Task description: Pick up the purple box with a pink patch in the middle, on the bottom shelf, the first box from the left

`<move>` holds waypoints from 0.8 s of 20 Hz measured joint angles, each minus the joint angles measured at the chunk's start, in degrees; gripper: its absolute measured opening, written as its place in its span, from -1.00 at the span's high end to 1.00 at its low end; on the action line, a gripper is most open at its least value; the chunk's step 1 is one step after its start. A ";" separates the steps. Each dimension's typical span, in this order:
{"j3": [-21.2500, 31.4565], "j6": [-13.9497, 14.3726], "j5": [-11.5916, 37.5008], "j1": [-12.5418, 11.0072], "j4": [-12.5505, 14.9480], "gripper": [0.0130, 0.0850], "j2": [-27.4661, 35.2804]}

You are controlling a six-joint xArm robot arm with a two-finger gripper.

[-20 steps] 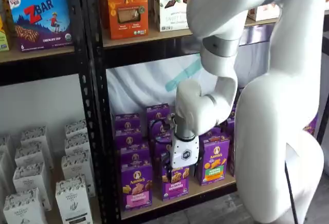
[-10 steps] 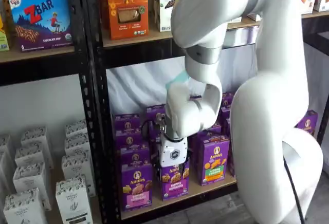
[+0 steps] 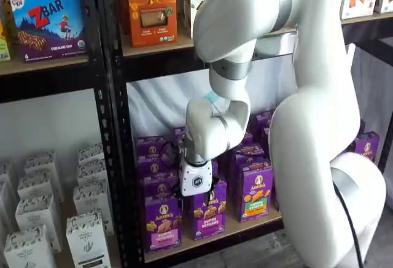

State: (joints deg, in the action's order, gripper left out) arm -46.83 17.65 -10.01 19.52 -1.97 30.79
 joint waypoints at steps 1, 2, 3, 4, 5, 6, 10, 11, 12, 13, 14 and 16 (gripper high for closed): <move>-1.30 1.42 -0.50 -0.18 1.59 -1.00 0.87; -2.13 2.41 -0.94 -0.32 2.74 -1.00 1.38; -2.91 3.31 -1.31 -0.43 3.76 -1.00 1.84; -3.64 3.74 -1.51 -0.46 4.24 -1.00 2.29; -4.48 4.34 -1.67 -0.53 4.91 -1.00 2.83; -5.00 4.38 -1.79 -0.55 5.00 -1.00 3.15; -7.27 2.24 -2.90 -0.30 2.55 -1.00 4.50; -7.95 1.91 -3.21 -0.32 2.23 -1.00 4.95; -9.00 1.71 -3.40 -0.41 2.09 -1.00 5.74; -9.55 1.99 -3.47 -0.51 2.48 -1.00 6.15; -10.38 2.60 -3.78 -0.66 3.25 -1.00 6.70; -12.33 3.58 -4.42 -0.93 4.54 -1.00 8.05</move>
State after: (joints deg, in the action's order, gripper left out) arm -59.16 21.23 -14.43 18.60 2.57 38.83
